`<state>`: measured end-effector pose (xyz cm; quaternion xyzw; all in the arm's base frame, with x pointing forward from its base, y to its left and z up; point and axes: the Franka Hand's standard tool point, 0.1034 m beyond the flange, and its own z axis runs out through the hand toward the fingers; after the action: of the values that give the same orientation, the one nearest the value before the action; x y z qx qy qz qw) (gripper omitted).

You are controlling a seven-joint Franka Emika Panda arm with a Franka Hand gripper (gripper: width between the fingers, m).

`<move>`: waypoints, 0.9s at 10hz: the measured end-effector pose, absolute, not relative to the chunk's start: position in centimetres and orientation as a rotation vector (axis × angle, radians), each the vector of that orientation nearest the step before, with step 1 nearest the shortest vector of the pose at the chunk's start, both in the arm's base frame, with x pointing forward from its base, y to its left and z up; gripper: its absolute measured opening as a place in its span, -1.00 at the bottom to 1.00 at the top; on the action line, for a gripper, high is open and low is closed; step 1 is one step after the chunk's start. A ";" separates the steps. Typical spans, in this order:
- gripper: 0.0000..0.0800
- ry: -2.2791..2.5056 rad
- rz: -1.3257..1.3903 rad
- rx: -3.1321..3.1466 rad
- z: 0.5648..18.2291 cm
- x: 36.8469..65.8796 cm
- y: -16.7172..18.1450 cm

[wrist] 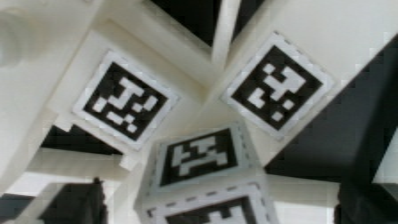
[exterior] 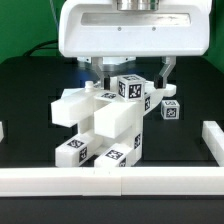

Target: Assemble chair

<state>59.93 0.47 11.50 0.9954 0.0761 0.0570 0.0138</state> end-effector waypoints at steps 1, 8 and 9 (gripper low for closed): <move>0.62 0.277 0.177 3.096 11.5 59.9 0.3; -0.29 -0.047 0.182 3.122 11.5 59.9 0.4; -0.29 -0.155 0.183 3.122 11.5 59.9 0.4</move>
Offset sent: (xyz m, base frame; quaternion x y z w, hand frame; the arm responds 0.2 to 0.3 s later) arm 0.0000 0.0000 0.0000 0.0000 0.0000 0.0650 0.9979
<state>59.93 0.39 11.49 0.9971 -0.0493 0.0583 0.0051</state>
